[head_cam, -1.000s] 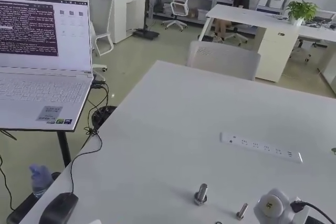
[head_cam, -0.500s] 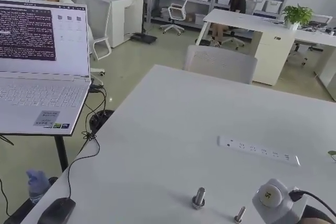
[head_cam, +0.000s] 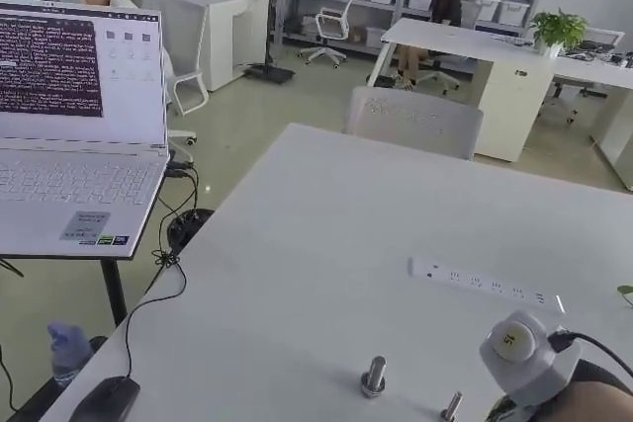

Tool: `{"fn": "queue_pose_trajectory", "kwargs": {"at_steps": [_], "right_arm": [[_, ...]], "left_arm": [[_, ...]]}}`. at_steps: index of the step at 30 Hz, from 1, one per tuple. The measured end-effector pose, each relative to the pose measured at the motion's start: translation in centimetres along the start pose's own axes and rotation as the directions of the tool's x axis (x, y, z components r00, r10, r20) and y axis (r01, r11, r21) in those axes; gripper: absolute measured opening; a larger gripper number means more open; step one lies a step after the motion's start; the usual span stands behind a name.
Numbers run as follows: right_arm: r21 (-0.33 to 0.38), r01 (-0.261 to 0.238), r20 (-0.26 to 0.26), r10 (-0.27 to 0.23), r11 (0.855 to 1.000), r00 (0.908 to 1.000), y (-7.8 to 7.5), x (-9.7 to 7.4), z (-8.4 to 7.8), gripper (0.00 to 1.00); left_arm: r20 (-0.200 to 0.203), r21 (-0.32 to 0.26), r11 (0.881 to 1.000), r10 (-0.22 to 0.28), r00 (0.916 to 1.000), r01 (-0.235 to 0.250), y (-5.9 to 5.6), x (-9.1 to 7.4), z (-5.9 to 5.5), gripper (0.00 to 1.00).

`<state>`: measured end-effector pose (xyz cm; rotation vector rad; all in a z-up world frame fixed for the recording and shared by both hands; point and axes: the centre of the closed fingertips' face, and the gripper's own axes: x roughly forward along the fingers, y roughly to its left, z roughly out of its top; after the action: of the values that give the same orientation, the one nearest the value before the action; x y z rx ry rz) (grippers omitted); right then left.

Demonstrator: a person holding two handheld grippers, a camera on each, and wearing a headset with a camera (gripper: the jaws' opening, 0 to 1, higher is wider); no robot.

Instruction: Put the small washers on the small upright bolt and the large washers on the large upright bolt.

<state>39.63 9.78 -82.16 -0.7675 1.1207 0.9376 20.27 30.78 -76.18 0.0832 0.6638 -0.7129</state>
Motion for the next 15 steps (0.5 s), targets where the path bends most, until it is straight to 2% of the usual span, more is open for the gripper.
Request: {"fn": "queue_pose_trajectory", "kwargs": {"at_steps": [7,15], "right_arm": [[0.001,0.006,0.005,-0.006,1.0,1.0,-0.9,0.1,0.5,0.13],[-0.022,0.021,0.015,-0.021,1.0,0.9997,-2.4,-0.2,2.2,0.13]], "left_arm": [[-0.01,0.002,1.0,-0.005,0.9999,0.005,0.0,0.3,-0.3,0.88],[-0.014,0.0,1.0,-0.004,0.9999,0.005,0.1,0.3,-0.5,0.88]]}}
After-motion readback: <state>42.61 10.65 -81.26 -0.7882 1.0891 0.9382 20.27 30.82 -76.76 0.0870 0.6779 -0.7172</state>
